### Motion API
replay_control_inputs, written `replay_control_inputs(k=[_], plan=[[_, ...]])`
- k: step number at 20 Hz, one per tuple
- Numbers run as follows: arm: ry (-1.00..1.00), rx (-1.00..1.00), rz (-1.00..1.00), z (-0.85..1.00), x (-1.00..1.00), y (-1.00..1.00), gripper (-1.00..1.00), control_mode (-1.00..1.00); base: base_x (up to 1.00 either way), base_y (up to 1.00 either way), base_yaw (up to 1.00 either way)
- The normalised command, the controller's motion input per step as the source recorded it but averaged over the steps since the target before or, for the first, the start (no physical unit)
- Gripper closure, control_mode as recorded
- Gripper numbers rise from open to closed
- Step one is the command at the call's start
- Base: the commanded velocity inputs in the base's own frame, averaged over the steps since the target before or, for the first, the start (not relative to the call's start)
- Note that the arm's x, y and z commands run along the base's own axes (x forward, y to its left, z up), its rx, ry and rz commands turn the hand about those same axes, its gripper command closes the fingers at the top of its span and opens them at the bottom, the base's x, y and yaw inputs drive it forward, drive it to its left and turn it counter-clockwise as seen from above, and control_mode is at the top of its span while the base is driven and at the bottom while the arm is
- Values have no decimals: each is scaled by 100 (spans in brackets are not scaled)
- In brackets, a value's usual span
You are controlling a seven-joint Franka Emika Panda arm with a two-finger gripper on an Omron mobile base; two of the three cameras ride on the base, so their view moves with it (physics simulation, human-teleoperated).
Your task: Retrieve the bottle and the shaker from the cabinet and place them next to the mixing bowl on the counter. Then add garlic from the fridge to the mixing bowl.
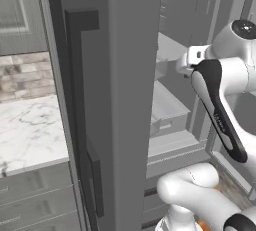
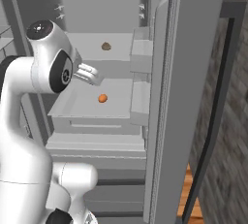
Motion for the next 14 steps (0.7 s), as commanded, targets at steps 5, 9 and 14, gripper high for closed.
replay_control_inputs(k=[5, 9, 14], plan=[[-15, 0, 0, 29, 19, 0, -100, -100, 0, 0, 0], [-12, -1, 1, 31, 25, 1, -100, -100, 0, 0, 0], [-6, -4, 0, 29, 27, 18, -100, -100, 0, 0, 0]])
